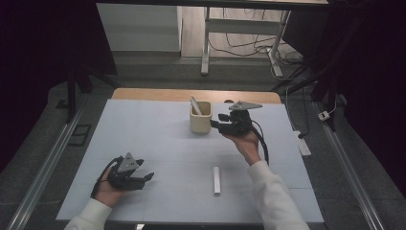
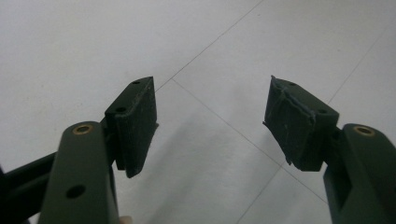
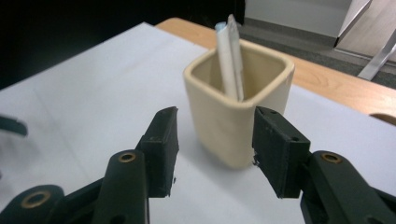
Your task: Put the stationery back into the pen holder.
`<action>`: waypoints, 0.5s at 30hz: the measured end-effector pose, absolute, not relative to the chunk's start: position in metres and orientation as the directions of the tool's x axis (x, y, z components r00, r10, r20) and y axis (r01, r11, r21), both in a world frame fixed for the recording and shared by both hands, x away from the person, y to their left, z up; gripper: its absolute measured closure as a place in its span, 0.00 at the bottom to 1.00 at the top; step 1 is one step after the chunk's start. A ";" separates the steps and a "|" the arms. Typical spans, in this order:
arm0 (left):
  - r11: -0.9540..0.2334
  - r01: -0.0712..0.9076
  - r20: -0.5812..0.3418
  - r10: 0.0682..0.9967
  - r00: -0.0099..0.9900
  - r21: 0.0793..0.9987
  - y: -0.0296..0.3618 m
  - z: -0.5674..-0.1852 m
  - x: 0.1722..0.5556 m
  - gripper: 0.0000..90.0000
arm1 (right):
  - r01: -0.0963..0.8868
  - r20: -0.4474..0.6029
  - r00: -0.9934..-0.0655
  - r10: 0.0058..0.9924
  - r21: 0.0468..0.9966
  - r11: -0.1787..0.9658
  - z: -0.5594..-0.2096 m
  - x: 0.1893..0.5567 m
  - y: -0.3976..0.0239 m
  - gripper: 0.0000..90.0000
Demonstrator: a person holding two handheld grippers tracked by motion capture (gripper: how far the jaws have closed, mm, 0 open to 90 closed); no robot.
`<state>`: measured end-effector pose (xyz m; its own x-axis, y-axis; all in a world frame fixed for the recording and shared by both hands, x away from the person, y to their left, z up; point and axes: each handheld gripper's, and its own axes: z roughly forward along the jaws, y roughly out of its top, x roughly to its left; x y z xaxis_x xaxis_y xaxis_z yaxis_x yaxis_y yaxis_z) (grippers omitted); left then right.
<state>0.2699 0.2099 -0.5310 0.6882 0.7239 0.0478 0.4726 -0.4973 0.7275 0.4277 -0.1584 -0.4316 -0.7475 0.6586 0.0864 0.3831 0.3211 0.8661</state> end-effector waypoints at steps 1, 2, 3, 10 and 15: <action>-0.498 0.472 0.048 0.724 0.689 0.728 0.210 -0.531 0.270 0.38 | 0.384 0.078 -0.747 0.661 0.862 0.332 -0.431 0.423 -0.160 0.57; -0.497 0.472 0.048 0.724 0.689 0.728 0.210 -0.531 0.270 0.38 | 0.380 0.069 -0.750 0.658 0.859 0.343 -0.431 0.420 -0.162 0.57; -0.497 0.473 0.048 0.724 0.688 0.728 0.210 -0.531 0.270 0.38 | 0.382 0.071 -0.752 0.655 0.858 0.345 -0.432 0.416 -0.163 0.57; -0.496 0.473 0.049 0.725 0.687 0.728 0.210 -0.531 0.270 0.38 | 0.393 0.047 -0.754 0.655 0.831 0.394 -0.438 0.396 -0.170 0.56; -0.499 0.473 0.050 0.724 0.688 0.726 0.209 -0.531 0.270 0.38 | 0.410 0.038 -0.751 0.659 0.810 0.420 -0.446 0.384 -0.172 0.55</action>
